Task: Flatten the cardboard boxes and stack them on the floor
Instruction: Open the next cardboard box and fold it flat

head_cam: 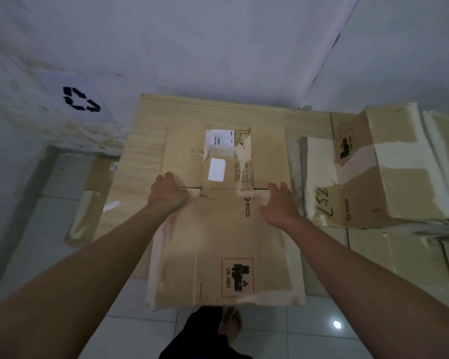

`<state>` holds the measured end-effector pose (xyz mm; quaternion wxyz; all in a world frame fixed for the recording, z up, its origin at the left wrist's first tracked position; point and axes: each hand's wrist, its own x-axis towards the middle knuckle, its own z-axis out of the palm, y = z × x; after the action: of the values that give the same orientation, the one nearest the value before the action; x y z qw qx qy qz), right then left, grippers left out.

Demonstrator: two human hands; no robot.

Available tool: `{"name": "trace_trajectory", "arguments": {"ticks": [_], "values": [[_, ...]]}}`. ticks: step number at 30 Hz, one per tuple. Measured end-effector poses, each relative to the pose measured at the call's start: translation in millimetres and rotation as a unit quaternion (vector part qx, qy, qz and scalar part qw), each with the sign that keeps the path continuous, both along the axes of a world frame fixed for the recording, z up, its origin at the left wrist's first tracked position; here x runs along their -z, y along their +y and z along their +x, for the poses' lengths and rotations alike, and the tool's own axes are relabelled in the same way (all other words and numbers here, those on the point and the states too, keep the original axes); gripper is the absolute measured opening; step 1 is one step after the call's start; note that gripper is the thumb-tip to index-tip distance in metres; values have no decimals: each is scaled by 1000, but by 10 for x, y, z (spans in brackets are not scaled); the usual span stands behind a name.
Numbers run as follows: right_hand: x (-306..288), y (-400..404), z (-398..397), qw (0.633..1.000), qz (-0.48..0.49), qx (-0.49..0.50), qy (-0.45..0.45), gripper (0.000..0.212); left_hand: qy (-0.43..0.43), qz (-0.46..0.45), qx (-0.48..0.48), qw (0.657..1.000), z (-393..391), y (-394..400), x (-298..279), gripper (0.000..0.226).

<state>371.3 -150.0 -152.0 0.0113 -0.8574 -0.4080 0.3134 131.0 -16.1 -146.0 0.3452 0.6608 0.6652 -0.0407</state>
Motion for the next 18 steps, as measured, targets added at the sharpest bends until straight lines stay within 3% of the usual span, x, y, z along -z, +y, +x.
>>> {"name": "trace_trajectory", "arguments": {"ticks": [3,6,10,14,18], "values": [[142,116,165,996,-23,81,30,87,24,-41,-71,996,101,168,200,63],[269,177,258,990,-38,130,37,100,58,-22,-131,989,204,262,317,70],[349,220,323,982,-4,188,-21,89,52,-17,-163,985,129,388,364,80],[337,160,332,975,86,201,-28,72,6,29,-91,995,-3,290,329,63],[223,162,105,965,178,179,-76,87,-28,124,-37,991,-8,111,155,70]]}}
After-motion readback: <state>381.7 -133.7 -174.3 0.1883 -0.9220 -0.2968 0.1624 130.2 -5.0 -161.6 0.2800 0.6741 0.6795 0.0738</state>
